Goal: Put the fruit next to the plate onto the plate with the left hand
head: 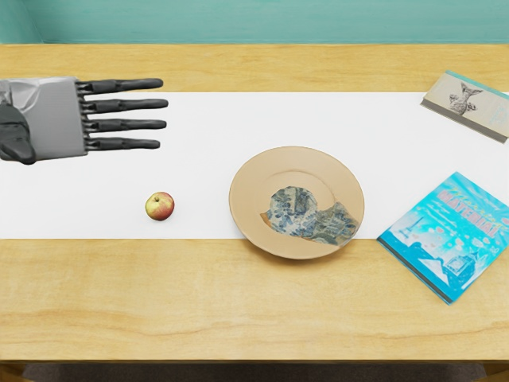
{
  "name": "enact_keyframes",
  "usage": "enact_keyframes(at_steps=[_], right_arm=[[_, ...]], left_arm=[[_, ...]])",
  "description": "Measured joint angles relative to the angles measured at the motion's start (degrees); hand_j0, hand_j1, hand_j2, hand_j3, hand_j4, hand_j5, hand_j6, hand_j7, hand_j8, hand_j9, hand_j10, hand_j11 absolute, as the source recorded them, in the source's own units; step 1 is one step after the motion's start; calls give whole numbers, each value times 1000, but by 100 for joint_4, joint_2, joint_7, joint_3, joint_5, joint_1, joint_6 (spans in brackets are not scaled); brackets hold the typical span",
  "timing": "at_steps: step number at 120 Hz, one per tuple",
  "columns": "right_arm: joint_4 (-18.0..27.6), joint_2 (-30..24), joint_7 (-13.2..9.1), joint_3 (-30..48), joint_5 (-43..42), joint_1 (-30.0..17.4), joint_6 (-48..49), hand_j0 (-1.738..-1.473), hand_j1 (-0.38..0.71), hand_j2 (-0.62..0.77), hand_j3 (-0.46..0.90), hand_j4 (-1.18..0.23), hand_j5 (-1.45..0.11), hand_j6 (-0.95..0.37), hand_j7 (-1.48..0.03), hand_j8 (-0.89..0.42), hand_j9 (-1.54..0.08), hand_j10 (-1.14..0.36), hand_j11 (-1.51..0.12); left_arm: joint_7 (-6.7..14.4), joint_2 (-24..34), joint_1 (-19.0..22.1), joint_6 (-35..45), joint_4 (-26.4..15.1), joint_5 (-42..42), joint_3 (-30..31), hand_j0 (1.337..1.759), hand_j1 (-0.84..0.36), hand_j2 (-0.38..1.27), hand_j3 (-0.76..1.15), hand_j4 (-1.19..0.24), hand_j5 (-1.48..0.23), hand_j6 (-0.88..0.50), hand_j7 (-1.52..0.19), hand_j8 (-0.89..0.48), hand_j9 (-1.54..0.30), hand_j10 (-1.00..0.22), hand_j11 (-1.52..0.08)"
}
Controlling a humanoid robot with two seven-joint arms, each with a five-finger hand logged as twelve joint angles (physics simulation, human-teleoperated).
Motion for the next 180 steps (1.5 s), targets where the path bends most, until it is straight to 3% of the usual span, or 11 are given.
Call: enact_keyframes(at_steps=[41, 48, 65, 79, 116, 131, 152, 180], right_arm=[[0, 0, -1, 0, -9, 0, -5, -1658, -349, 0, 0, 0, 0, 0, 0, 0, 0, 0, 0], [0, 0, 0, 0, -9, -1, -6, -1658, -349, 0, 0, 0, 0, 0, 0, 0, 0, 0, 0], [0, 0, 0, 0, -9, -1, -6, -1658, -349, 0, 0, 0, 0, -1, 0, 0, 0, 0, 0], [0, 0, 4, 0, -9, -2, -7, -1658, -349, 0, 0, 0, 0, 0, 0, 0, 0, 0, 0], [0, 0, 7, 0, -9, 0, -7, -1658, -349, 0, 0, 0, 0, 0, 0, 0, 0, 0, 0], [0, 0, 7, 0, -9, -1, -7, -1658, -349, 0, 0, 0, 0, 0, 0, 0, 0, 0, 0], [0, 0, 7, 0, -11, -1, -7, -1658, -349, 0, 0, 0, 0, 0, 0, 0, 0, 0, 0], [-4, 0, 9, 0, -15, 0, -12, -1658, -349, 0, 0, 0, 0, 0, 0, 0, 0, 0, 0]], left_arm=[[0, -173, -292, -1, -62, 158, -35, 1658, 335, 1, 0, -3, -13, -2, -14, -3, -14, -5, -14], [0, -305, -496, 1, -67, 645, -76, 1658, 334, 1, 0, -5, -15, -4, -15, -5, -15, -7, -15], [0, -665, -503, 18, -243, 2258, -332, 1658, 331, 2, 0, -10, -18, -9, -19, -10, -19, -11, -19], [0, -1049, -420, 517, -381, 3792, -404, 1658, 330, 3, 0, -13, -20, -13, -20, -13, -20, -14, -20], [0, -2490, 662, 2425, -479, 8032, -396, 1658, 330, 4, 0, -17, -21, -17, -21, -17, -21, -17, -21], [0, -2863, 748, 2997, -343, 9496, -212, 1658, 331, 4, 0, -18, -21, -18, -21, -18, -21, -17, -21], [0, -3122, 762, 3543, -76, 10823, 242, 1658, 331, 5, 0, -18, -21, -19, -21, -19, -20, -18, -20], [0, -3380, 1074, 3712, 49, 11177, 455, 1658, 335, 5, 0, -16, -18, -17, -17, -17, -17, -16, -17]])
